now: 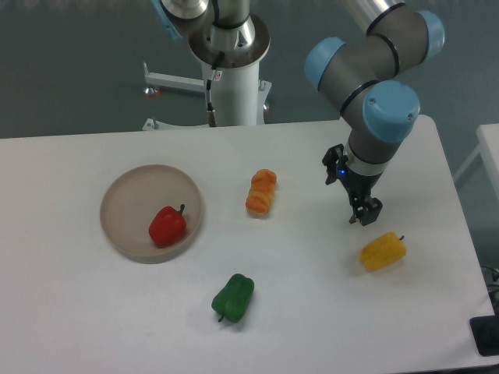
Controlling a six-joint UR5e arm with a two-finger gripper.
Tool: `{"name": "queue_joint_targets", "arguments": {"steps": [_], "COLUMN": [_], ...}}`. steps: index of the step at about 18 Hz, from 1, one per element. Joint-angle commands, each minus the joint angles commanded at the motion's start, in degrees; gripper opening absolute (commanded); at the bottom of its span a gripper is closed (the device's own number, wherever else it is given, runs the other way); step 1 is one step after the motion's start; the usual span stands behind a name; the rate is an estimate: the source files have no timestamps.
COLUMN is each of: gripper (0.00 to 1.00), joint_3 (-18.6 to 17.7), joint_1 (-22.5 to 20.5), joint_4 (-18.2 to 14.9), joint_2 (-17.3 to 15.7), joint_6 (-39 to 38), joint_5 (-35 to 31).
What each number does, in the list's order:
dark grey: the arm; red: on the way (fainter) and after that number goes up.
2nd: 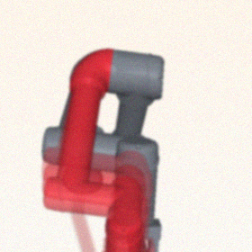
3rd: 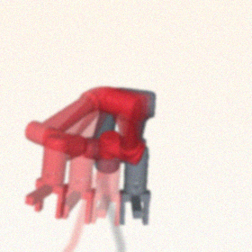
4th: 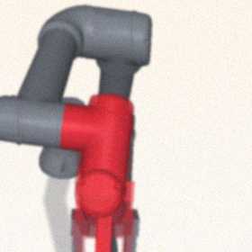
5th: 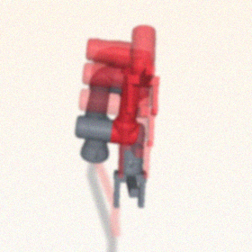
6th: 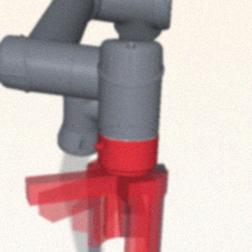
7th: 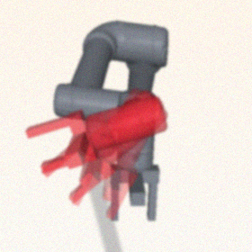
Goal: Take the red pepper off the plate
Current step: 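Move the gripper over the red pepper on the beige plate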
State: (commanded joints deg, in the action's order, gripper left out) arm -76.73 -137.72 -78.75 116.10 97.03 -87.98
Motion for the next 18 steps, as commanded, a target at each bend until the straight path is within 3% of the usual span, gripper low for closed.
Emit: {"name": "queue_joint_targets", "arguments": {"steps": [6, 8, 11, 18], "gripper": [1.00, 1.00, 1.00, 1.00], "joint_3": [0.00, -2.27, -7.37, -7.82], "joint_1": [1.23, 2.63, 8.85, 21.43], "joint_4": [-0.17, -0.62, -0.09, 2.63], "joint_2": [0.09, -1.05, -4.12, -3.87], "joint_6": [-0.87, -2.19, -13.04, -35.75], "joint_5": [1.93, 2.63, 2.90, 2.99]}}
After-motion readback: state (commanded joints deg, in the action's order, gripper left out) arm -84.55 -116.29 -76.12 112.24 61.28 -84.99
